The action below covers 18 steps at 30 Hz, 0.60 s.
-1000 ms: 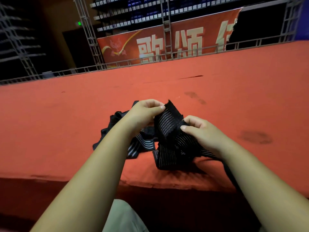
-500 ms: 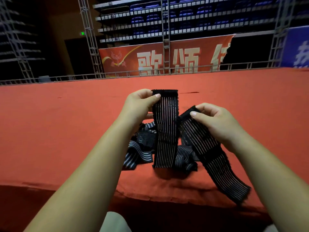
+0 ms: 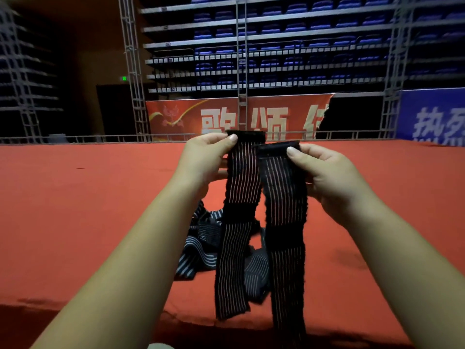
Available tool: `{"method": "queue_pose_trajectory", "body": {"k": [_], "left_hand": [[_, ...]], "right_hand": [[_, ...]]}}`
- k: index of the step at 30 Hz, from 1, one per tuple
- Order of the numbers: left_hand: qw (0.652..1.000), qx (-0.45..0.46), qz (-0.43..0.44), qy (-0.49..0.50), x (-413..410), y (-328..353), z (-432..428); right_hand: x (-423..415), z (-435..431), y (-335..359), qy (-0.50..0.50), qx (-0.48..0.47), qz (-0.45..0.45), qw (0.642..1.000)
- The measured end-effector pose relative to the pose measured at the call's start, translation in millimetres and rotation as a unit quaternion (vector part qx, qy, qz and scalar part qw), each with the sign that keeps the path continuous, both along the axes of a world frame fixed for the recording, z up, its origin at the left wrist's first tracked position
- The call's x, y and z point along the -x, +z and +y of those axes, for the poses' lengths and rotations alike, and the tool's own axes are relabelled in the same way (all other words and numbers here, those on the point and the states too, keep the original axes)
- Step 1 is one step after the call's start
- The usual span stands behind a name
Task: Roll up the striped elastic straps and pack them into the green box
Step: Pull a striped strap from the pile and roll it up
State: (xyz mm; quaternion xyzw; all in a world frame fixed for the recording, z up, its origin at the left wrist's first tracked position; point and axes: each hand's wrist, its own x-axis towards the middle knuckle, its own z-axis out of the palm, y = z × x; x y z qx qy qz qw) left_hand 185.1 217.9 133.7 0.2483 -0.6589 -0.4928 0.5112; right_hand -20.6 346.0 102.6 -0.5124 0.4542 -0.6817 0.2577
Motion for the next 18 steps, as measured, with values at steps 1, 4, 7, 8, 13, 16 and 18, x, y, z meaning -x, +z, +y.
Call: {"method": "queue_pose_trajectory", "body": {"k": [1, 4, 7, 8, 13, 16, 18], "left_hand": [[1.000, -0.007, -0.004, -0.018, -0.4, 0.0, 4.7], [0.998, -0.034, -0.003, -0.056, -1.0, -2.4, 20.3], [0.995, -0.058, 0.011, -0.086, 1.2, -6.9, 31.3], [0.993, -0.062, 0.012, -0.097, 1.4, -8.2, 33.7], [0.989, -0.063, 0.021, -0.132, -1.1, -11.4, 42.0], [0.987, -0.066, 0.027, -0.146, -2.8, -10.8, 47.8], [0.988, -0.055, 0.016, -0.146, -3.8, -11.4, 47.0]], "right_hand": [[-4.7, -0.5, 2.6, 0.004, -0.002, -0.008, 1.000], [-13.8, -5.7, 5.1, -0.007, -0.019, -0.030, 0.999], [-18.4, -9.9, 2.6, -0.031, -0.044, -0.043, 0.998], [-19.7, -10.4, 1.9, -0.033, -0.047, -0.052, 0.997], [-24.4, -8.4, 3.0, -0.044, -0.048, -0.055, 0.996], [-24.4, -8.3, 2.9, -0.049, -0.042, -0.055, 0.996], [-24.6, -8.3, 2.9, -0.055, -0.040, -0.046, 0.997]]}}
